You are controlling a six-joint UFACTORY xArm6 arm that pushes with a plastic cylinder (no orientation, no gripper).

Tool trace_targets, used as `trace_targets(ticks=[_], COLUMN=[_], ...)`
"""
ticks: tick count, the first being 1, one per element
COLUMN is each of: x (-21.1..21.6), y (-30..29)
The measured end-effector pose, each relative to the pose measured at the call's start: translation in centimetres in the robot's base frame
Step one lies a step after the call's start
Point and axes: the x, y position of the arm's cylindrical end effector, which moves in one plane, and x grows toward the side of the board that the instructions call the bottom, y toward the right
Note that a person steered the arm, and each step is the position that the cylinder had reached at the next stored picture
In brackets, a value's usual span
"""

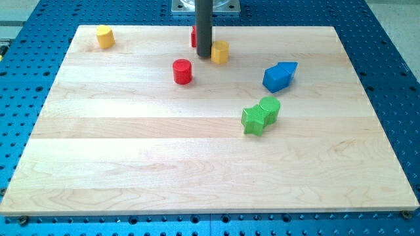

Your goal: Place the yellow hexagon vertical to the blue blocks

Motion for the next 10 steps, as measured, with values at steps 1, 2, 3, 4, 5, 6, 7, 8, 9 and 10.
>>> trace_targets(ticks=[1,2,3,4,5,6,7,8,9,10], x=[0.0,0.0,1.0,2.9,3.1,1.9,5.1,4.0,1.3,-1.2], y=[-1.3,-1.3,-0.6,3.2,9.0,11.9,5.4,3.1,6.2,11.1])
